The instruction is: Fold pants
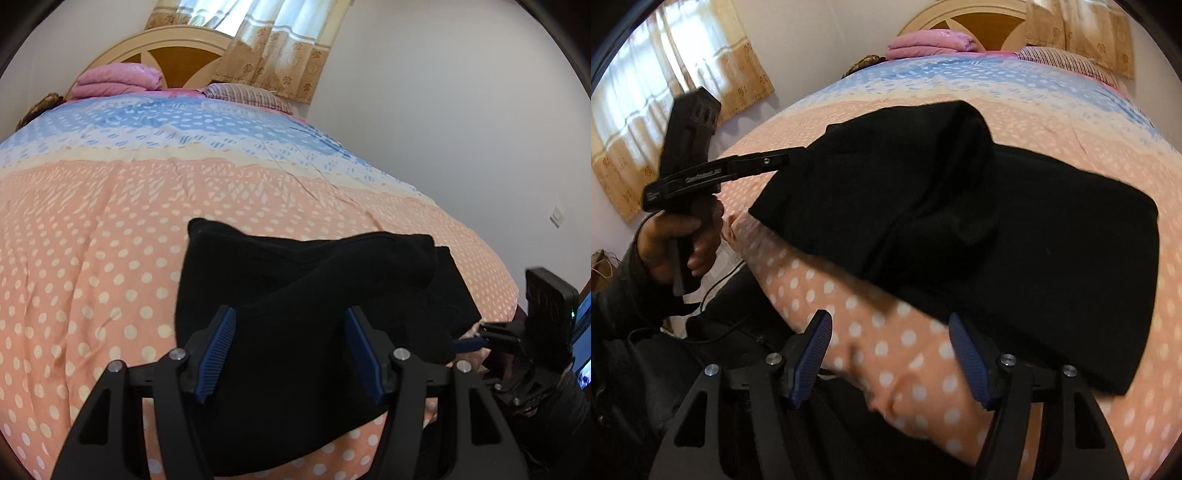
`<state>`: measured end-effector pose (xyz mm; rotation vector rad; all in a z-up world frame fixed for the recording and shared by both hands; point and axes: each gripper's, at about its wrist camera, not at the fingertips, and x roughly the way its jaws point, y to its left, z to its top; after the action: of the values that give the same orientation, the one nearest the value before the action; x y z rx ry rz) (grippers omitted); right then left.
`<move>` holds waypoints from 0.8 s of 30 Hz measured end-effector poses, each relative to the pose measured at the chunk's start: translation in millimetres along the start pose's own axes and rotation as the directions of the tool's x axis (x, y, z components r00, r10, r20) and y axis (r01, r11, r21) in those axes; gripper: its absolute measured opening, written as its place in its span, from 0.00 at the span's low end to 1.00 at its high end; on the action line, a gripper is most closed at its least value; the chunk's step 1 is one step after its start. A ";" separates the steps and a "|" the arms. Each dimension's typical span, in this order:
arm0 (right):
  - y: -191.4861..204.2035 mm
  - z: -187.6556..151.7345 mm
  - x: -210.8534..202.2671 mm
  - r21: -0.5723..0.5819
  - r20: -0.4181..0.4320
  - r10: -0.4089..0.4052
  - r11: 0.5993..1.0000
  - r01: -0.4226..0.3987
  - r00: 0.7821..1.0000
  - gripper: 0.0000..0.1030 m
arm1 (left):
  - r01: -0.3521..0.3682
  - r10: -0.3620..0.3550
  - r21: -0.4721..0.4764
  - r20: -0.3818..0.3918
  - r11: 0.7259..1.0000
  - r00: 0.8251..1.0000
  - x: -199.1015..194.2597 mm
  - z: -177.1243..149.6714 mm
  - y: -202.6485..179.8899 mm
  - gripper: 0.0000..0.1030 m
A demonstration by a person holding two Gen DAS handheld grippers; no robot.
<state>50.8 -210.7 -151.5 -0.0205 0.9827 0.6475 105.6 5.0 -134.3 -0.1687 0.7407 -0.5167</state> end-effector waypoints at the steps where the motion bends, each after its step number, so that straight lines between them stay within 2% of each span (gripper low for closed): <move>1: -1.2 -0.5 -5.6 0.019 0.024 0.007 1.000 -0.008 1.000 0.66 | 0.002 -0.002 -0.009 0.002 1.000 1.000 0.1 -0.2 1.8 0.62; 3: -1.6 2.5 -19.5 0.046 0.103 -0.005 0.999 0.000 0.995 0.65 | 0.006 -0.006 -0.029 0.004 1.000 1.000 -0.4 -0.5 4.1 0.62; 5: -2.2 10.5 -35.4 0.079 0.210 -0.011 0.997 -0.005 0.978 0.66 | 0.007 -0.007 -0.030 0.008 1.000 1.000 -1.5 0.0 4.8 0.62; 7: -5.8 24.0 -38.7 0.100 0.244 -0.008 0.995 -0.017 0.970 0.66 | 0.006 -0.006 -0.029 0.013 1.000 1.000 -3.6 0.4 4.8 0.62; 9: -9.8 34.0 -33.1 0.115 0.240 -0.006 0.993 -0.023 0.971 0.66 | 0.009 -0.008 -0.038 0.020 0.999 1.000 -5.1 -0.1 6.5 0.62; 13: -23.9 44.3 -5.2 0.158 0.157 0.009 0.987 -0.034 0.988 0.66 | 0.012 -0.011 -0.055 0.016 0.998 1.000 -4.0 -3.0 11.8 0.62; 14: -25.9 43.4 1.2 0.156 0.122 0.043 0.986 -0.062 0.992 0.66 | 0.013 -0.012 -0.057 0.015 0.998 1.000 -3.6 -3.8 12.5 0.62; 18: -11.5 33.0 2.2 0.021 0.005 0.107 0.994 -0.107 0.994 0.66 | 0.015 -0.014 -0.070 0.003 0.997 1.000 1.2 -7.8 16.7 0.62; 21: -6.7 22.1 3.0 -0.040 -0.081 0.104 0.993 -0.107 0.991 0.66 | 0.019 -0.019 -0.085 -0.003 0.996 1.000 5.3 -9.8 18.8 0.62; 24: -7.3 13.3 3.4 -0.059 -0.097 0.045 0.997 -0.051 0.994 0.66 | 0.017 -0.017 -0.088 0.001 0.996 1.000 4.7 -10.6 17.8 0.70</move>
<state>66.0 -210.9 -148.5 -0.0828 1.0581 0.7263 108.2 18.4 -150.6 -0.2573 0.7628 -0.5006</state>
